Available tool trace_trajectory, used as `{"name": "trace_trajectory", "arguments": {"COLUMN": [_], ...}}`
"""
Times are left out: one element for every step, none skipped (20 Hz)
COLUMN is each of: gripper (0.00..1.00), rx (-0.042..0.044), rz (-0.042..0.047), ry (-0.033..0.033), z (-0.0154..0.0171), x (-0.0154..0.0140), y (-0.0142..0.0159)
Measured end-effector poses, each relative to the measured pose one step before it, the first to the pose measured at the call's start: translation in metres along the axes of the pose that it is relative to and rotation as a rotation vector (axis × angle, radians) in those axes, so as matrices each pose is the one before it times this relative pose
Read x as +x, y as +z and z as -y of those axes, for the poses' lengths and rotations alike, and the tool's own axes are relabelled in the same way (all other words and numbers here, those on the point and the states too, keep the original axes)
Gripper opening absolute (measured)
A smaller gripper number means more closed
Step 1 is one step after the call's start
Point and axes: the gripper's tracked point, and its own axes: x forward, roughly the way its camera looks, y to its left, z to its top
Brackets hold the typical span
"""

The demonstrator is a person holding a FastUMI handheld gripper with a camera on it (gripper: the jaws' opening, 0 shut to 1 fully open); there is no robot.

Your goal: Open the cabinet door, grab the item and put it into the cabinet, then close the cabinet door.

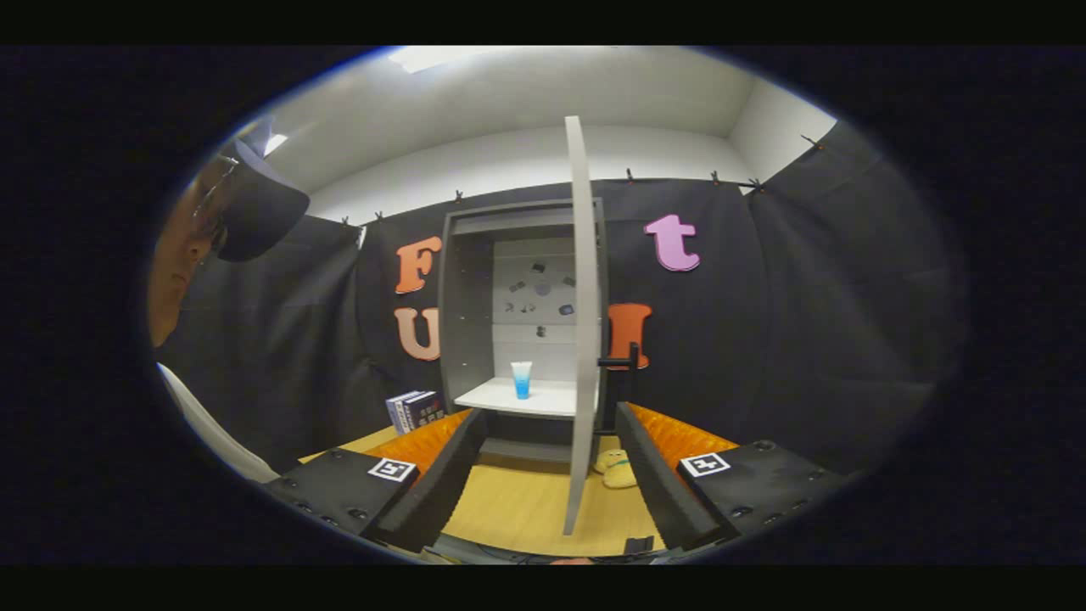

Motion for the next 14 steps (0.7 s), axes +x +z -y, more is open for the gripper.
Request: {"name": "trace_trajectory", "arguments": {"gripper": [0.98, 0.98, 0.98, 0.98, 0.98, 0.98, 0.98, 0.98, 0.98, 0.98, 0.98, 0.98, 0.97, 0.97], "rx": [-0.00088, 0.00067, 0.00135, 0.00024, 0.0015, 0.0044, 0.00886, 0.00853, 0.00444, 0.00125, 0.00107, 0.0012, 0.00116, 0.00089], "rz": [0.00577, 0.00585, 0.00557, -0.00016, -0.00311, -0.00515, -0.00421, -0.00261, -0.00547, -0.00294, -0.0013, 0.00046, -0.00126, -0.00218], "ry": [-0.02604, -0.02481, -0.02527, -0.02679, -0.02885, -0.02549, -0.01738, -0.01308, -0.01164, -0.01051, -0.00716, -0.00179, -0.00042, 0.00141], "z": [0.01425, 0.01489, 0.01456, 0.01411, 0.01309, 0.0129, 0.01222, 0.00917, 0.00573, 0.00578, 0.00234, 0.00082, -0.00097, -0.002], "x": [0.00131, 0.00252, 0.0052, 0.0063, 0.00925, 0.00804, 0.00964, 0.0095, 0.0085, 0.00884, 0.00849, 0.00726, 0.00641, 0.00463], "y": [0.00163, 0.00042, 0.00064, -0.00146, -0.00336, -0.0038, -0.00359, -0.00392, -0.00422, -0.00303, -0.00304, -0.00255, -0.00228, -0.00251]}}
